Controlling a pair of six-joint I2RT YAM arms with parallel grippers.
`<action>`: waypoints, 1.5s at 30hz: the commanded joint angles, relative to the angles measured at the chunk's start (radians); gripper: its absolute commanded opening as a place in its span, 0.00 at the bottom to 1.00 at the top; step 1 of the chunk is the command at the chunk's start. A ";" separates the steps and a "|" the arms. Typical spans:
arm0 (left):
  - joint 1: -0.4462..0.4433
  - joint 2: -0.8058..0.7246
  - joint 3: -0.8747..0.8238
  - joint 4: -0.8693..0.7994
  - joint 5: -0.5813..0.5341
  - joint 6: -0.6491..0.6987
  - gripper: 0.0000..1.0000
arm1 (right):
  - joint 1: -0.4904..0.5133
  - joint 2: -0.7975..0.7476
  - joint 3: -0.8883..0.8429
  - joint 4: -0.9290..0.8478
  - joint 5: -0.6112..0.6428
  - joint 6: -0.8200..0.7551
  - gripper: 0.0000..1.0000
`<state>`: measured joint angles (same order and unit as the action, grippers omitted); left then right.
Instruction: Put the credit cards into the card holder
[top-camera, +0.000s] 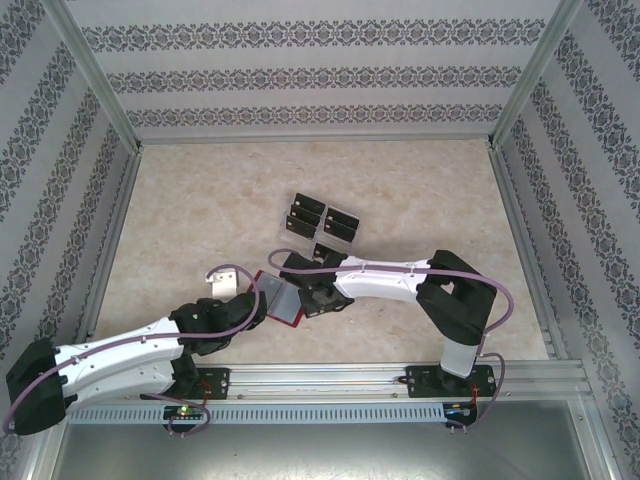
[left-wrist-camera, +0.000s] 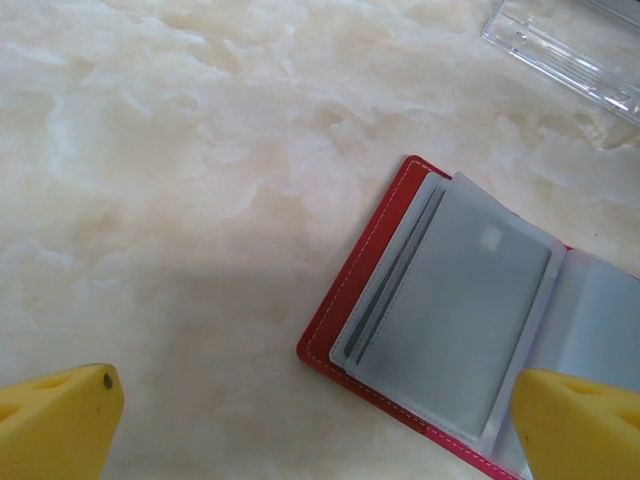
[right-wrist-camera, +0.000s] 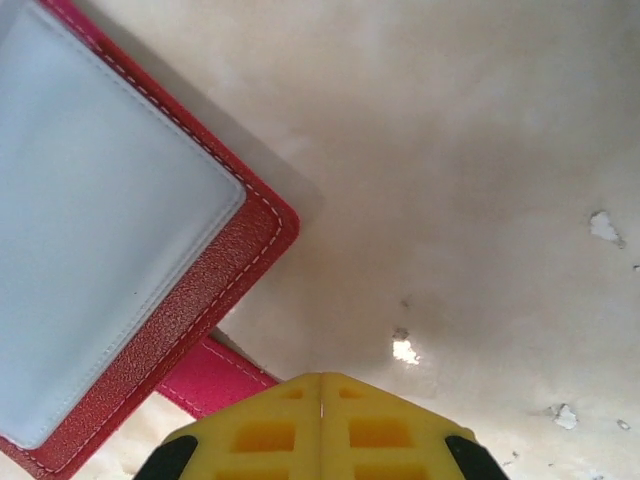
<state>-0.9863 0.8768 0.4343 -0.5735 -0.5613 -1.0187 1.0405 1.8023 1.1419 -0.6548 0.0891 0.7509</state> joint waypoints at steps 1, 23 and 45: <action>0.015 0.014 0.031 0.017 -0.010 0.035 1.00 | -0.047 -0.047 -0.025 -0.012 0.025 -0.035 0.00; 0.204 0.245 0.089 0.240 0.266 0.236 1.00 | -0.202 -0.152 -0.122 -0.011 0.018 -0.116 0.03; 0.425 0.286 0.174 0.194 0.472 0.343 1.00 | -0.318 -0.001 0.335 -0.223 -0.060 -0.654 0.44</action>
<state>-0.5926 1.1580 0.5789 -0.3565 -0.1452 -0.7174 0.7300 1.7630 1.4418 -0.8070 0.0204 0.1898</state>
